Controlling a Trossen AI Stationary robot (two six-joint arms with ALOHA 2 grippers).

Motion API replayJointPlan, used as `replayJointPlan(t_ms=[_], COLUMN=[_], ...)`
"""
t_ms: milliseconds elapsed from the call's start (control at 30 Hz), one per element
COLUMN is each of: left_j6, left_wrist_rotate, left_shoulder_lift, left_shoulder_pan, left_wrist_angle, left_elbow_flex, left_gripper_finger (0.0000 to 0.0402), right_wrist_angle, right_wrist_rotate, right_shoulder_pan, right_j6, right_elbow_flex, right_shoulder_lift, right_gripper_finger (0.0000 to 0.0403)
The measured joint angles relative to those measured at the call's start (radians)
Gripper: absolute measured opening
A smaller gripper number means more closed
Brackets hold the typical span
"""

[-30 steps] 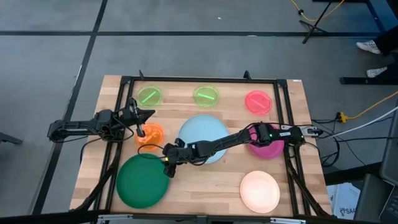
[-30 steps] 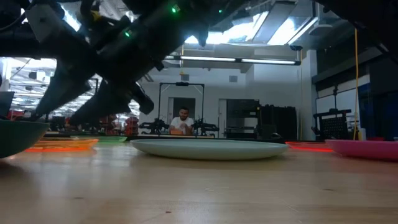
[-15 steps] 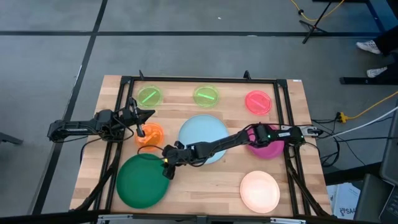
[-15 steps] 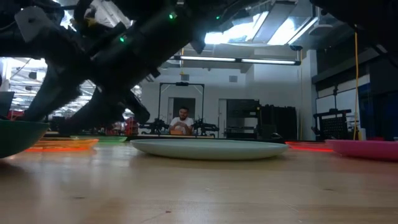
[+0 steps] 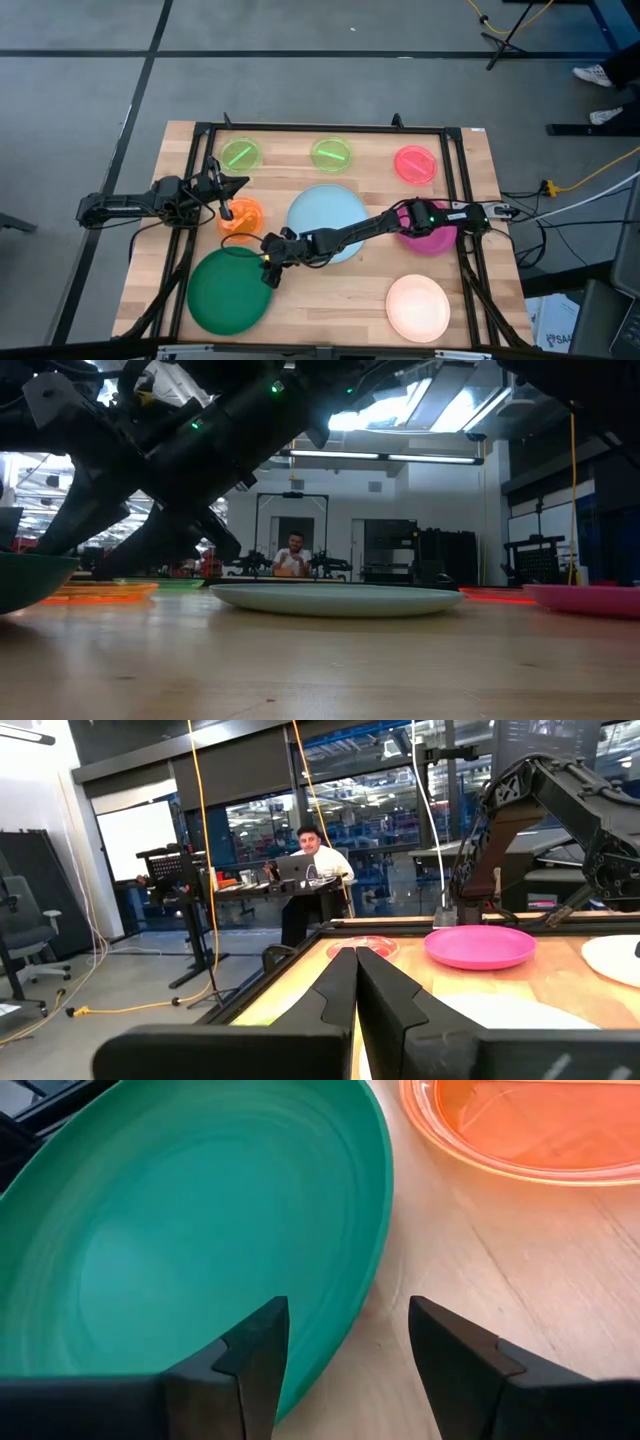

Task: Stack plastic plates
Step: Stack the dark green plate on the blue plate

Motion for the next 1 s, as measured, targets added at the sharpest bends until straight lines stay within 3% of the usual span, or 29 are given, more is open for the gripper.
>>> replayJointPlan(t_ms=[567,867,1000], left_j6=[0.0,0.0,0.0], left_wrist_rotate=[0.0,0.0,0.0], left_shoulder_lift=[0.0,0.0,0.0], left_shoulder_pan=[0.0,0.0,0.0], left_wrist_angle=[0.0,0.0,0.0], left_elbow_flex=[0.0,0.0,0.0], left_gripper_finger=[0.0005,0.0005,0.0005], right_wrist_angle=[-0.029,-0.034,-0.045], right_wrist_rotate=[0.0,0.017,0.055], right_shoulder_pan=[0.0,-0.002,-0.001], right_j6=[0.055,0.049,0.02], right_elbow_flex=[0.0,0.0,0.0], right_shoulder_lift=[0.0,0.0,0.0], right_gripper_finger=[0.0097,0.001,0.0008])
